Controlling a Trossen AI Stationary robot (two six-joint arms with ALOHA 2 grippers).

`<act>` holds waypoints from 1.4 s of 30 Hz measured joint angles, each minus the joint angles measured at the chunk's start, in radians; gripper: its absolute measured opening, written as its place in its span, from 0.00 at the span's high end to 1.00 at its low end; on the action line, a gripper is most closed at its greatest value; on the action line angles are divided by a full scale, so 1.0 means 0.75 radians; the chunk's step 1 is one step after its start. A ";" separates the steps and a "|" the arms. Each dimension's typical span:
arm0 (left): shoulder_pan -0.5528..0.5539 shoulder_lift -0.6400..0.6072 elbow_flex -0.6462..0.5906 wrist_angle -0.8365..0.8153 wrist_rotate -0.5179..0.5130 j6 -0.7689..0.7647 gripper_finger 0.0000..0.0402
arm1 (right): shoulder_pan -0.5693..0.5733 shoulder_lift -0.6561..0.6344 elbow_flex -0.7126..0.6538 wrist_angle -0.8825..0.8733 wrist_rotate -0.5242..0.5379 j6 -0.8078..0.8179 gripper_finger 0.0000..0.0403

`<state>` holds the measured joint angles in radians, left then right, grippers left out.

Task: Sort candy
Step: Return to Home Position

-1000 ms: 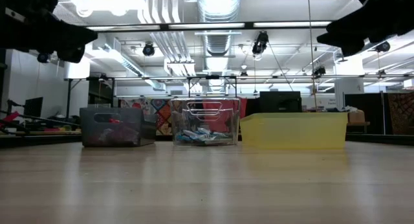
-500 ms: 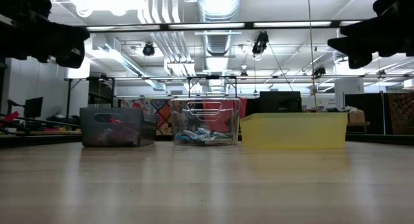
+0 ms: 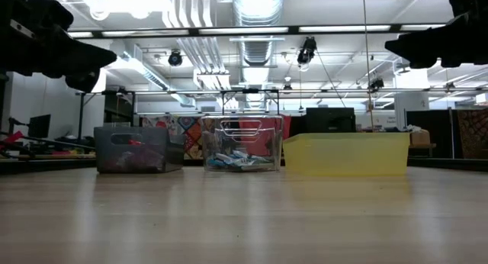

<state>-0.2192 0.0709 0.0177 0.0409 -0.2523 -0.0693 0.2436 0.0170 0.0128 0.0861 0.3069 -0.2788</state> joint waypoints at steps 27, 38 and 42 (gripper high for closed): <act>0.000 0.132 0.000 0.003 0.000 0.000 1.00 | 0.000 0.015 -0.002 -0.002 0.104 0.500 0.50; 0.000 0.161 0.000 0.004 0.000 0.000 1.00 | 0.000 0.015 -0.003 -0.002 0.104 0.500 0.50; 0.000 0.166 0.000 0.004 0.000 0.000 1.00 | 0.000 0.015 -0.003 -0.002 0.104 0.500 0.50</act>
<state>-0.2192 0.1955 0.0177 0.0437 -0.2523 -0.0692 0.2436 0.0284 0.0109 0.0848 0.3851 0.0965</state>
